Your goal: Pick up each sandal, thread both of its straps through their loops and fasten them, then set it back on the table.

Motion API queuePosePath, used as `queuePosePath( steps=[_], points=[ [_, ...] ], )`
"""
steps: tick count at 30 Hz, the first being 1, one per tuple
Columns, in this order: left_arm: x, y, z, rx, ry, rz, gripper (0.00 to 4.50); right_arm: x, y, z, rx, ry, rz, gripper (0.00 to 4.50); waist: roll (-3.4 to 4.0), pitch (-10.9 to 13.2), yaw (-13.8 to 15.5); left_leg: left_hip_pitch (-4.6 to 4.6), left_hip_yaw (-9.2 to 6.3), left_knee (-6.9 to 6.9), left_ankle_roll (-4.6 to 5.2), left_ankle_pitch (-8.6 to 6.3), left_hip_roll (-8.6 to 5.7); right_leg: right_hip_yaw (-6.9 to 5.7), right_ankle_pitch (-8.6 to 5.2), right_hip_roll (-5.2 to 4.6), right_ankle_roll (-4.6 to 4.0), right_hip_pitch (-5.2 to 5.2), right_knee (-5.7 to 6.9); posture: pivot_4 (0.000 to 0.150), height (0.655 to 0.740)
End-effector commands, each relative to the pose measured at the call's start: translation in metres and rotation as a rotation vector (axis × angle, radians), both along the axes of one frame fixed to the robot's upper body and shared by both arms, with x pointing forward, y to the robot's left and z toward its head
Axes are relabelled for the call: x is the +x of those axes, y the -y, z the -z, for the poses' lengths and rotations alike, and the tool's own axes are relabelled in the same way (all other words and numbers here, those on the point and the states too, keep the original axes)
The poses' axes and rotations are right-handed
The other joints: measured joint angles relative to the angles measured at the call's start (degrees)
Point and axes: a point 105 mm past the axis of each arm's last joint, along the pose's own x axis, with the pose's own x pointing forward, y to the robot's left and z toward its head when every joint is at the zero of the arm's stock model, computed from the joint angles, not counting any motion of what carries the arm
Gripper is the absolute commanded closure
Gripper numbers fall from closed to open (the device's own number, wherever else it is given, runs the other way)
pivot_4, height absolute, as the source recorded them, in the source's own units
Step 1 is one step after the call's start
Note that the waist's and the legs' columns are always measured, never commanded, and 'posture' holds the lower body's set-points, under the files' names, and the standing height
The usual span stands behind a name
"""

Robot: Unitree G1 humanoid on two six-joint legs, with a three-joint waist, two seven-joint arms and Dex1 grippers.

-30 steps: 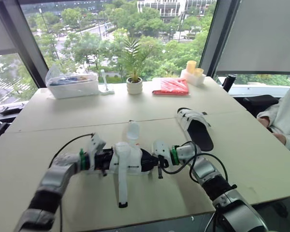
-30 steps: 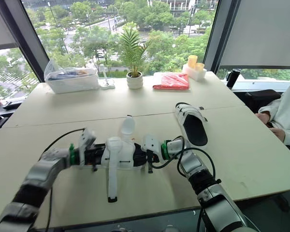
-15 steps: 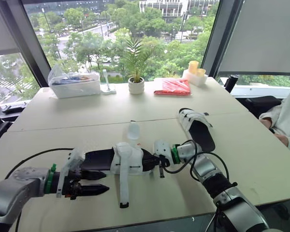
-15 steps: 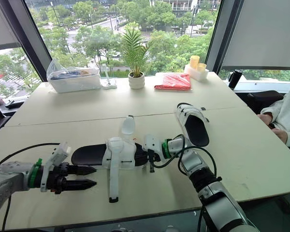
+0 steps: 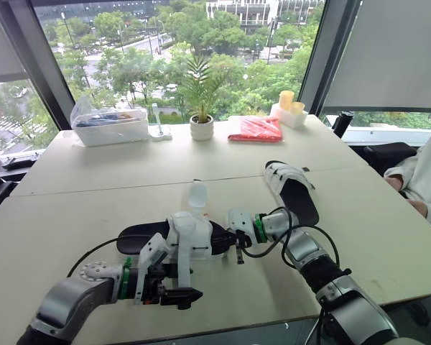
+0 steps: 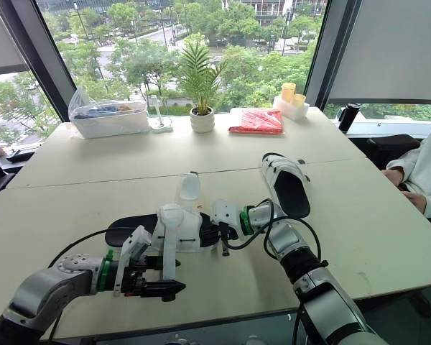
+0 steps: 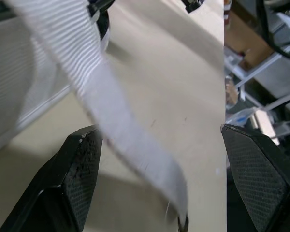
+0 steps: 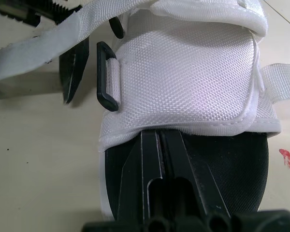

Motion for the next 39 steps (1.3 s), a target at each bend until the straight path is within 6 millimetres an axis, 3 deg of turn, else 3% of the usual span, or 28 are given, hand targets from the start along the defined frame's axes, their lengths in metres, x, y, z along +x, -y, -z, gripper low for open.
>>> queuePosePath(
  steps=[1,2,8,12,16,20,25,32,39],
  points=[
    [0.006,0.005,-0.010,-0.045,0.020,-0.035,1.06,0.003,0.007,0.011,-0.050,-0.028,0.030,4.50,0.00,0.00,0.01,0.00,0.00,0.00,0.00,0.00,0.00,0.00,0.00,0.00,0.00,0.00,0.00,0.150,0.7400],
    [0.008,0.004,-0.012,-0.063,0.010,-0.055,1.36,0.003,0.007,0.011,-0.050,-0.028,0.030,4.50,0.00,0.00,0.05,0.00,0.00,0.00,0.00,0.00,0.00,0.00,0.00,0.00,0.00,0.00,0.00,0.150,0.7400],
    [-0.002,0.003,-0.018,-0.107,-0.051,-0.045,4.41,0.004,0.006,0.011,-0.053,-0.024,0.028,4.50,-0.01,0.00,-0.03,0.00,-0.01,0.01,0.00,0.00,0.00,-0.01,0.00,0.00,0.00,0.01,0.00,0.150,0.7400],
    [-0.009,0.000,-0.031,-0.178,-0.107,-0.029,4.46,0.005,0.004,0.011,-0.051,-0.022,0.023,4.50,-0.01,0.00,0.02,0.00,-0.01,0.05,0.00,0.00,0.00,-0.02,-0.03,0.00,-0.06,0.03,-0.01,0.150,0.7400],
    [-0.001,-0.001,-0.047,-0.249,-0.116,-0.043,4.46,0.005,0.003,0.011,-0.050,-0.022,0.022,4.50,-0.01,0.00,0.04,0.00,-0.01,0.06,0.00,0.00,0.00,-0.02,-0.06,0.00,-0.10,0.03,-0.01,0.150,0.7400],
    [0.032,-0.006,-0.071,-0.335,-0.087,-0.128,4.46,0.006,0.002,0.011,-0.050,-0.022,0.020,4.50,-0.03,0.00,0.15,0.01,-0.07,0.15,-0.01,0.01,0.01,-0.09,-0.04,0.03,-0.08,0.03,0.00,0.150,0.7400],
    [0.069,-0.014,-0.086,-0.385,-0.084,-0.197,4.46,0.006,0.002,0.012,-0.055,-0.020,0.017,4.50,-0.03,0.00,-0.14,0.02,-0.09,0.16,-0.02,0.01,0.00,-0.11,0.03,0.05,0.06,0.13,0.00,0.150,0.7400],
    [0.104,-0.020,-0.078,-0.429,-0.187,-0.243,4.46,0.004,-0.001,0.013,-0.053,-0.018,0.009,4.50,-0.04,0.01,-0.26,0.02,-0.09,0.12,-0.05,0.03,0.00,-0.11,0.04,0.08,0.08,0.09,0.00,0.150,0.7400],
    [0.103,-0.011,-0.071,-0.369,-0.223,-0.182,4.46,0.003,-0.002,0.013,-0.051,-0.016,0.010,4.50,-0.06,0.01,-0.36,0.02,-0.10,0.10,-0.06,0.03,0.00,-0.11,0.05,0.08,0.08,0.08,0.00,0.150,0.7400]
  ],
)
